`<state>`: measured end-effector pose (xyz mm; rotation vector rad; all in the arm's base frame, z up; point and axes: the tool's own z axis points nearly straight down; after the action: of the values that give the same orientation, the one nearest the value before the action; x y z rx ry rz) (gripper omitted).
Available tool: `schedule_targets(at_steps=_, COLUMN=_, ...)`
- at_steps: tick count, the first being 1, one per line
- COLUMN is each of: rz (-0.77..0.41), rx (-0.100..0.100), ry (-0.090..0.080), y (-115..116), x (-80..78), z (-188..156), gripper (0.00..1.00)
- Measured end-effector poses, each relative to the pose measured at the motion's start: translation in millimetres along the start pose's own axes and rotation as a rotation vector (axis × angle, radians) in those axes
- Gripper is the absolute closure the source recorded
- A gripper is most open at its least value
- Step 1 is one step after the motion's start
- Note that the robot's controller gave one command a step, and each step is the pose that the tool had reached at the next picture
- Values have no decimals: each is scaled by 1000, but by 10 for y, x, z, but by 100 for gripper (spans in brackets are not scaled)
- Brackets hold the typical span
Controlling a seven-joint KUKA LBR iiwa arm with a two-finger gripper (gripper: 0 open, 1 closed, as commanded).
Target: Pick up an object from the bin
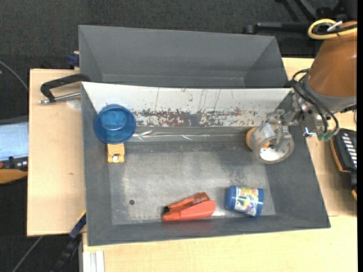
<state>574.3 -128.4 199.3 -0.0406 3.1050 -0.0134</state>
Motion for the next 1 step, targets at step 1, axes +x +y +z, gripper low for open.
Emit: schedule_targets(at_steps=1, rz=-29, rx=-3, ry=20, y=28, x=39, z=-555, gripper=100)
